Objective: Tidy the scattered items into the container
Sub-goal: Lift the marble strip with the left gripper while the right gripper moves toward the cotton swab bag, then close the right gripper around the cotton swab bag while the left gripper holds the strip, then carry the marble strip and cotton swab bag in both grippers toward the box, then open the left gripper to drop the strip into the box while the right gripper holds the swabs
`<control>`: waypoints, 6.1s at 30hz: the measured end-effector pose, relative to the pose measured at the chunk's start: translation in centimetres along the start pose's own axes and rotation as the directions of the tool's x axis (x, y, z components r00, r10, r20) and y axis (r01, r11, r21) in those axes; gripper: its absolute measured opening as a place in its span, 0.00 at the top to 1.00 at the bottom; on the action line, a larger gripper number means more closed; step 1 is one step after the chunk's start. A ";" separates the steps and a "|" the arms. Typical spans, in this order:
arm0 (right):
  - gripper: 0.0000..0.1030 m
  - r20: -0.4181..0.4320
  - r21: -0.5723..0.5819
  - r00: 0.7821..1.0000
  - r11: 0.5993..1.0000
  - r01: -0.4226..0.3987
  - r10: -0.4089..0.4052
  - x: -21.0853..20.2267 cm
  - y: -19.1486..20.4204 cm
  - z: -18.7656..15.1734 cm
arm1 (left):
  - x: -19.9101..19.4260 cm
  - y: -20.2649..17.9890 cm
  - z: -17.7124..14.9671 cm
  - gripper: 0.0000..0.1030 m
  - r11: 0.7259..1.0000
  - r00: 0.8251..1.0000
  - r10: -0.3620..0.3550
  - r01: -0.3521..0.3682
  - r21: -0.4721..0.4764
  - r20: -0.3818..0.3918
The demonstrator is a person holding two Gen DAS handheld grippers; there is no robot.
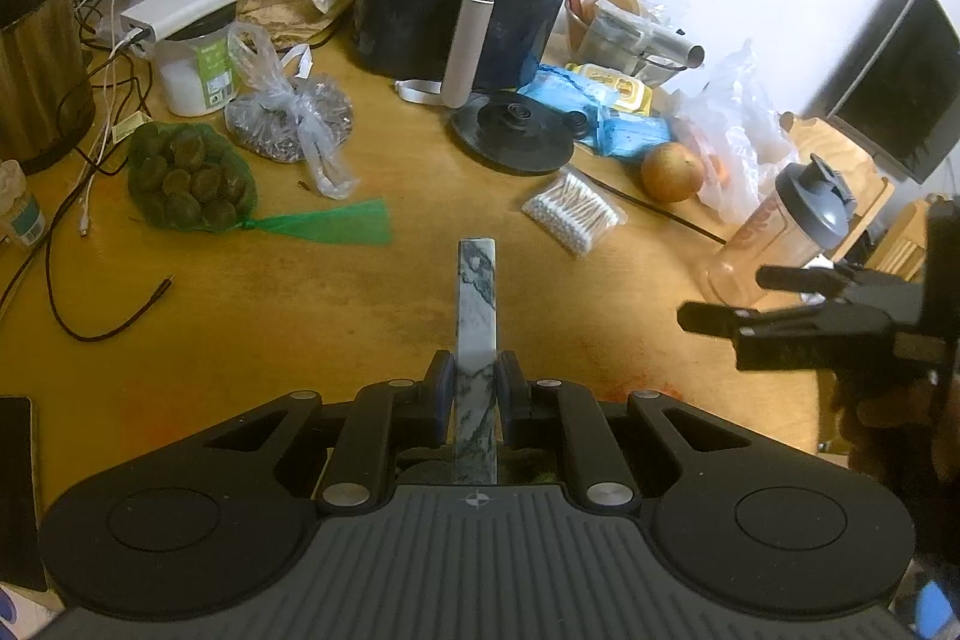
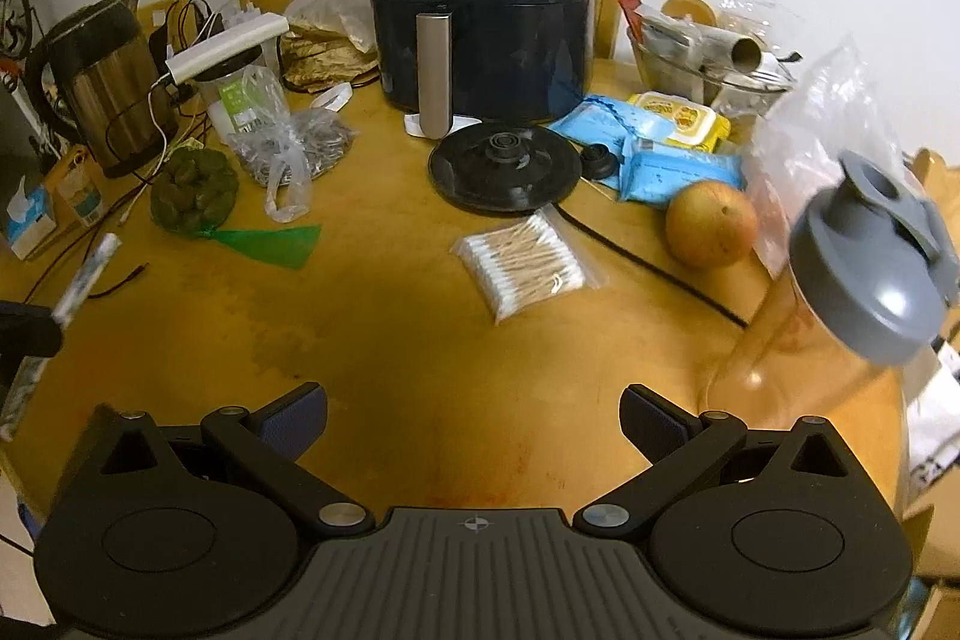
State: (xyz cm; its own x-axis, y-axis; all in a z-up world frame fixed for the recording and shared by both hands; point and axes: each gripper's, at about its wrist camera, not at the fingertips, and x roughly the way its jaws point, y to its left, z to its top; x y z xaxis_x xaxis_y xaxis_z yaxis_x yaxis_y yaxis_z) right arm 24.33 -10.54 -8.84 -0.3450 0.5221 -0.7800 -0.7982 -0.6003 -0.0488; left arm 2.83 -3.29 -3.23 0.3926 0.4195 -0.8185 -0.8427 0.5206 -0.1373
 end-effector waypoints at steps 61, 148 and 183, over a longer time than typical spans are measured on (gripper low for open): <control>0.19 -0.136 -0.254 0.987 0.961 -0.112 0.079 20.1 -4.9 7.1 | 0.6 4.8 0.1 0.85 0.977 0.994 0.104 -0.110 -0.183 -0.044; 0.27 0.157 -0.085 0.975 0.981 0.173 -0.159 -13.4 3.4 0.2 | -5.1 -4.0 2.8 0.85 0.997 0.973 0.056 -0.041 -0.071 0.224; 0.27 -0.171 0.103 0.980 0.991 -0.082 0.099 -7.4 4.1 -5.0 | 0.6 0.0 -3.3 0.84 0.985 0.977 0.063 -0.093 -0.143 -0.203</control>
State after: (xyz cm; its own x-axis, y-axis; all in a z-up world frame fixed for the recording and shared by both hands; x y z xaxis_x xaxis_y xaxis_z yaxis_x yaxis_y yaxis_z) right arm 26.05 -19.91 -6.38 -0.3323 0.3488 -0.8763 -0.8142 -0.5750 0.0798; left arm 1.86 -5.53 -5.58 0.2557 0.2921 -0.9216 -0.9197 0.3673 -0.1388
